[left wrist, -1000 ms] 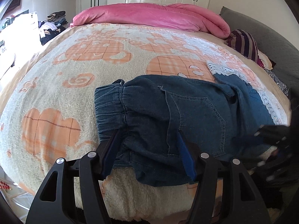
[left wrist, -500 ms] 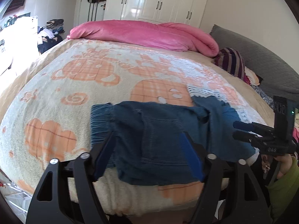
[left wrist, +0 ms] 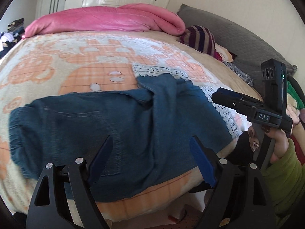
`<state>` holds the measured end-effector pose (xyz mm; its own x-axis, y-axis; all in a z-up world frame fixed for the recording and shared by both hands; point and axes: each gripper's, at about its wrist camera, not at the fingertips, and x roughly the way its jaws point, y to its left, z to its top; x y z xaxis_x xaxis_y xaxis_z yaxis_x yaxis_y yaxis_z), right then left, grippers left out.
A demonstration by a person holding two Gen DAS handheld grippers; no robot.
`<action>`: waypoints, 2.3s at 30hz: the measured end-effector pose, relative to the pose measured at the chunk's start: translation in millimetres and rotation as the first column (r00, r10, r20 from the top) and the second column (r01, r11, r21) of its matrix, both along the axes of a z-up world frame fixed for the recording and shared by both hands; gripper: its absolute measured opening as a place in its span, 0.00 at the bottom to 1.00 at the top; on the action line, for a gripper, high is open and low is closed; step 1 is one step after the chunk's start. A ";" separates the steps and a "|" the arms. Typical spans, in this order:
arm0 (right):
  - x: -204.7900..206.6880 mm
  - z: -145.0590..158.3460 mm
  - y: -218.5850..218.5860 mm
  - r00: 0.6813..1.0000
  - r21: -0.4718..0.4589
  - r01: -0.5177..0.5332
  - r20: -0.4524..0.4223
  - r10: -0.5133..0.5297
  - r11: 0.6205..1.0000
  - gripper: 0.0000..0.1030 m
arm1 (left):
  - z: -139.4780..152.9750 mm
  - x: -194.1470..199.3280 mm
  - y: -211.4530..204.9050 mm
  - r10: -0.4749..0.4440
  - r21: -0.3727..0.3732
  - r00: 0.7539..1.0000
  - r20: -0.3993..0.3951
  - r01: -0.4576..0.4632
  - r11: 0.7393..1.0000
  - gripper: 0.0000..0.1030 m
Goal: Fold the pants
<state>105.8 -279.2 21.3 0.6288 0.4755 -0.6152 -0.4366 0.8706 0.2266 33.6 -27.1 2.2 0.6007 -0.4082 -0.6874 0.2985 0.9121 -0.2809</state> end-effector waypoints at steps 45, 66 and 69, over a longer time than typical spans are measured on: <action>176.2 -26.6 93.2 0.995 -0.297 -0.060 -0.093 0.033 0.953 0.04 | -48.6 60.8 -49.4 -0.152 -0.169 0.987 -0.052 0.141 0.975 0.14; -25.7 -25.6 -121.8 0.942 0.177 0.248 -0.275 -0.194 0.953 0.04 | -10.3 20.2 -47.2 -0.246 0.115 0.963 0.109 0.233 0.966 0.06; -37.9 -43.4 -122.4 0.928 0.177 0.252 -0.323 -0.186 0.951 0.06 | -16.6 14.9 -47.3 -0.260 0.141 0.960 0.100 0.245 0.959 0.06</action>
<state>67.9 -401.6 -22.1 0.5348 0.4863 -0.6910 -0.1237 0.8541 0.5053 48.5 -74.4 -14.4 0.5678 -0.4712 -0.6749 0.5474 0.8285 -0.1180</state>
